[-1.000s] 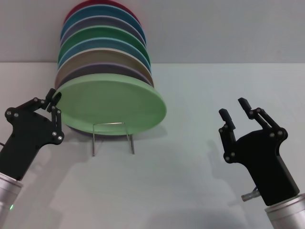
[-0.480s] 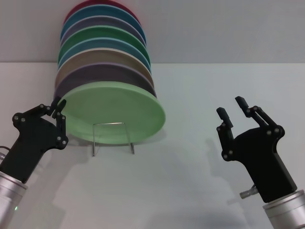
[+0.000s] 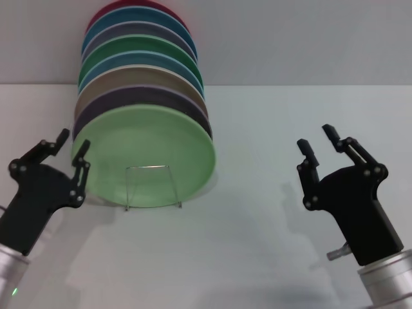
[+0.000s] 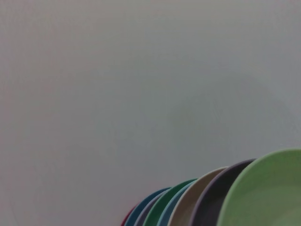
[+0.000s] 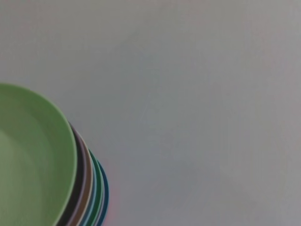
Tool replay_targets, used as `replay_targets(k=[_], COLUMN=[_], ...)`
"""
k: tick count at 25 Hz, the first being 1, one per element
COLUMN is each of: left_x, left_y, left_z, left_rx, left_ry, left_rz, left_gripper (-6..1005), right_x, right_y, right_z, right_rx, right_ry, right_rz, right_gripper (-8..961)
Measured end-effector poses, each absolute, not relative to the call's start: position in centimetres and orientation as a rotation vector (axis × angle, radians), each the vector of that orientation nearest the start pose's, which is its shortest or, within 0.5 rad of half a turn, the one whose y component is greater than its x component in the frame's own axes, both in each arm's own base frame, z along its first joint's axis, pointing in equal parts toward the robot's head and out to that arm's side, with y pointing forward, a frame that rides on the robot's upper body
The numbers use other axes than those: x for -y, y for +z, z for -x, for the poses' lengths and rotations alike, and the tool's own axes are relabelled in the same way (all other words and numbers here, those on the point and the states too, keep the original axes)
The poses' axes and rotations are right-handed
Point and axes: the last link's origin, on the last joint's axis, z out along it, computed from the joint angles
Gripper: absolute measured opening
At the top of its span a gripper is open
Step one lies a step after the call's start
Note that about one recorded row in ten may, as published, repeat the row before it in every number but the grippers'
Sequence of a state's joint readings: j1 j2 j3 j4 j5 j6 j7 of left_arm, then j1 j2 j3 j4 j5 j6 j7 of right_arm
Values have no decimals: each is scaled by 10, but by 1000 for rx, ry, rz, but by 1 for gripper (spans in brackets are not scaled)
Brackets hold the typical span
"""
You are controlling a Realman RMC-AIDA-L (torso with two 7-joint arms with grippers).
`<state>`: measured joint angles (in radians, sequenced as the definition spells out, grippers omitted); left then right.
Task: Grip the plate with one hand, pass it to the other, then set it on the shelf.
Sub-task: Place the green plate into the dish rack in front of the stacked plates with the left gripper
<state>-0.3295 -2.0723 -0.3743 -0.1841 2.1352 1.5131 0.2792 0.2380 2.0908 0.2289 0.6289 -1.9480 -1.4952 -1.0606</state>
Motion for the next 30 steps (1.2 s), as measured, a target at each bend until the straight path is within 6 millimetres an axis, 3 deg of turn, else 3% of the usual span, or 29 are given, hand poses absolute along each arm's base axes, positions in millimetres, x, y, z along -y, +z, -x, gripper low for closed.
replay_targets(k=[8,11,18,28,30], left_x=[-216,-211,-216,-230,-234], left_y=[-21,-20,-12,8,9], left_z=[308,313,318,333,336], left_rx=[-46,13,190,401,427], left_ry=[-709,-727,-861,-954,-948], left_rz=[1647,1643,1611,1462,1433], left_gripper=[334,418,707,763,763], right_x=[-253,-261,-273,-303,-309], right_y=[-62,-57,-53,-33,-28], right_z=[-244,-250,-266,-296,-297], right_rx=[123,30,-154,-349,-344], right_ry=[445,485,599,752,751], right_rz=[1523,1511,1538,1593,1589], right_gripper=[349,348,355,423,492])
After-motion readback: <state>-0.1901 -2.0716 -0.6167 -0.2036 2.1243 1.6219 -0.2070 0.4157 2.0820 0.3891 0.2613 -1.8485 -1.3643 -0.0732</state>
